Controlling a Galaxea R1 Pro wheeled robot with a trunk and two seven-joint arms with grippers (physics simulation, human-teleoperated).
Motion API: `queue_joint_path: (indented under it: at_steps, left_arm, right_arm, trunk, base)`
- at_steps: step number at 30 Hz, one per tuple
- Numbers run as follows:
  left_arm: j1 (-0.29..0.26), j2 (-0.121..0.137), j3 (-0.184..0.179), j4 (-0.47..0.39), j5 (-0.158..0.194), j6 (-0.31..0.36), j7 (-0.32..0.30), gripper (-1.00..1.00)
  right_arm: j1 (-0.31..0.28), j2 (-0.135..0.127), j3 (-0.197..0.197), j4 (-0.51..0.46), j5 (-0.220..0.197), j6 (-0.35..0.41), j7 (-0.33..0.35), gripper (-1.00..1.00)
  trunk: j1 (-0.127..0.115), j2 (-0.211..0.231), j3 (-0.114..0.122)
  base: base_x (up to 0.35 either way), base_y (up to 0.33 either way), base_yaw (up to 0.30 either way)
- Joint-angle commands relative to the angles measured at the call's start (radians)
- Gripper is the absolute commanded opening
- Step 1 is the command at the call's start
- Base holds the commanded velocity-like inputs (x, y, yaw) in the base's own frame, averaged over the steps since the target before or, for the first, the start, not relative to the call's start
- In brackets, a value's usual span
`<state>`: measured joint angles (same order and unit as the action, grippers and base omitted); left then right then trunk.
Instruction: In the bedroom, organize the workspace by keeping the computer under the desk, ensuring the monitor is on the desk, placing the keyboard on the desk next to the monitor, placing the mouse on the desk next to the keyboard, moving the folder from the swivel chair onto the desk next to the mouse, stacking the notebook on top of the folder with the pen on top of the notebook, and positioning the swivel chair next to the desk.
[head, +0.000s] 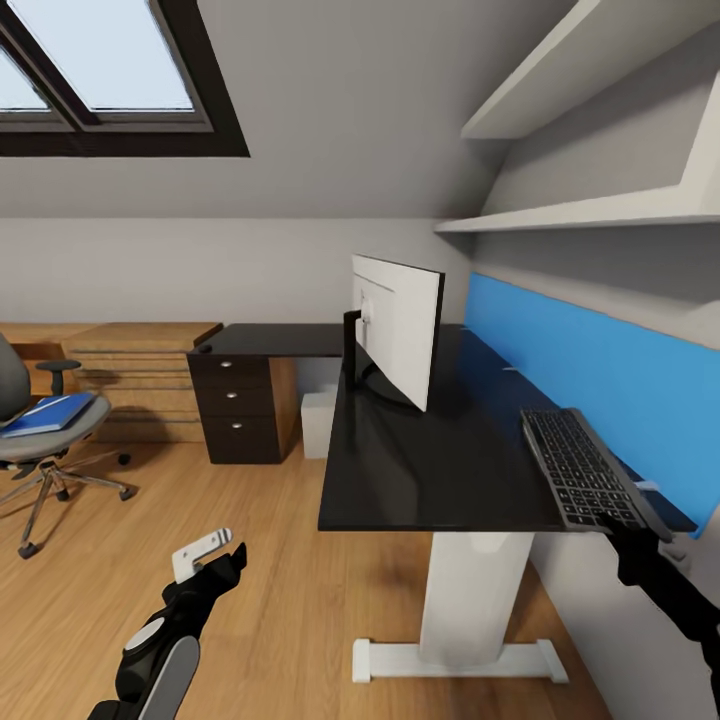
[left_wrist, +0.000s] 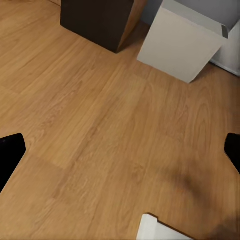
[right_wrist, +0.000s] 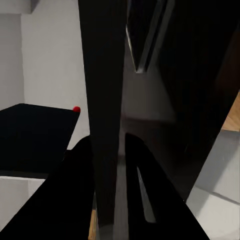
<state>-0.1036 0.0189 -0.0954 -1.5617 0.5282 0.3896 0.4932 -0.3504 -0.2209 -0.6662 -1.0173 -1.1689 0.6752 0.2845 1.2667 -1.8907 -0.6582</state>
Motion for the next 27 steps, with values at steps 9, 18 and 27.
queue_joint_path:
  at_steps: [9, 18, 27]
  left_arm:
    - [-0.001, 0.003, -0.041, 0.007, 0.005, -0.002, 0.010, 1.00]
    - [-0.001, 0.007, -0.051, 0.007, 0.004, -0.003, 0.010, 1.00]
    - [-0.001, 0.009, -0.050, 0.006, 0.004, -0.003, 0.010, 1.00]
  right_arm:
    - [-0.001, 0.013, -0.002, -0.053, 0.061, 0.009, 0.008, -1.00]
    - [0.003, 0.065, -0.001, -0.141, 0.130, 0.015, 0.008, -1.00]
    - [0.089, 0.208, -0.001, -0.350, 0.217, 0.014, 0.004, -1.00]
  trunk:
    - [-0.035, 0.063, 0.027]
    - [-0.046, 0.084, 0.037]
    - [-0.046, 0.084, 0.037]
  base:
    - [0.000, 0.000, 0.000]
    - [0.000, 0.000, 0.000]
    - [-0.012, 0.009, 0.000]
